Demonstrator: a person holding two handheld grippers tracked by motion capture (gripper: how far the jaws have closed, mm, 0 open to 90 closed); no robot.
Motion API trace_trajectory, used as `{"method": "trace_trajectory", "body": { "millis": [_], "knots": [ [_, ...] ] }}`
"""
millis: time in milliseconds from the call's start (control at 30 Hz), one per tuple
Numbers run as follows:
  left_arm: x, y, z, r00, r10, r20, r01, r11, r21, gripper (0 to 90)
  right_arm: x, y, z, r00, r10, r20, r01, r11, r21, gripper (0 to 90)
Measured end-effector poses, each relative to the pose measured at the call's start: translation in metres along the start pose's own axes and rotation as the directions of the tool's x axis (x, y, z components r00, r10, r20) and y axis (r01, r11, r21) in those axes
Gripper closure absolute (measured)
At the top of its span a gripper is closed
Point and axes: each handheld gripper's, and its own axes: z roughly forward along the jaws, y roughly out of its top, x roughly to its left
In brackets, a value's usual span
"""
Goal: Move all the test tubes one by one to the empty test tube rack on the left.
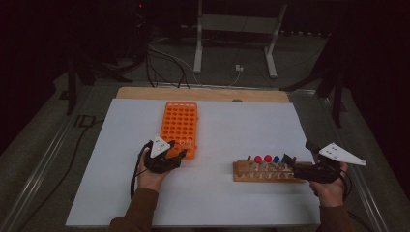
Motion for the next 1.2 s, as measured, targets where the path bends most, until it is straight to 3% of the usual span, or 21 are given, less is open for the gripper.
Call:
{"method": "trace_trajectory", "body": {
  "millis": [133,267,367,533,700,800,1033,1200],
  "knots": [
    [0.0,0.003,-0.007,0.9997,-0.023,-0.008,0.023,0.9995,-0.022,24.1,-0.001,-0.002,0.002,0.9998,0.013,-0.014,-0.013,1.0,0.017,7.2],
    [-0.001,0.005,-0.013,0.9989,-0.043,-0.02,0.042,0.9983,-0.04,15.2,0.0,-0.006,0.004,0.9995,0.011,-0.028,-0.01,0.999,0.038,14.0],
    [0.0,0.005,-0.014,0.9981,-0.051,-0.034,0.05,0.9983,-0.029,0.5,0.0,-0.009,0.007,0.9992,0.006,-0.041,-0.004,0.998,0.059,19.3],
    [0.002,0.006,-0.019,0.9973,-0.062,-0.04,0.06,0.997,-0.049,0.3,0.001,-0.016,0.008,0.9988,-0.012,-0.047,0.016,0.996,0.083,33.2],
    [0.002,0.007,-0.023,0.9967,-0.076,-0.029,0.074,0.9954,-0.06,0.4,0.002,-0.022,0.007,0.9962,-0.034,-0.08,0.041,0.995,0.094,55.6],
    [0.001,0.007,-0.025,0.9968,-0.075,-0.029,0.073,0.9952,-0.065,0.4,0.003,-0.025,0.008,0.9934,-0.049,-0.103,0.06,0.993,0.101,64.7],
    [-0.002,0.008,-0.03,0.9975,-0.061,-0.035,0.059,0.9958,-0.07,0.4,0.005,-0.029,0.014,0.9904,-0.052,-0.128,0.068,0.99,0.121,73.9],
    [-0.003,0.008,-0.032,0.9974,-0.062,-0.036,0.059,0.9957,-0.071,0.4,0.006,-0.031,0.014,0.9889,-0.049,-0.14,0.067,0.99,0.124,74.8]
  ]
}}
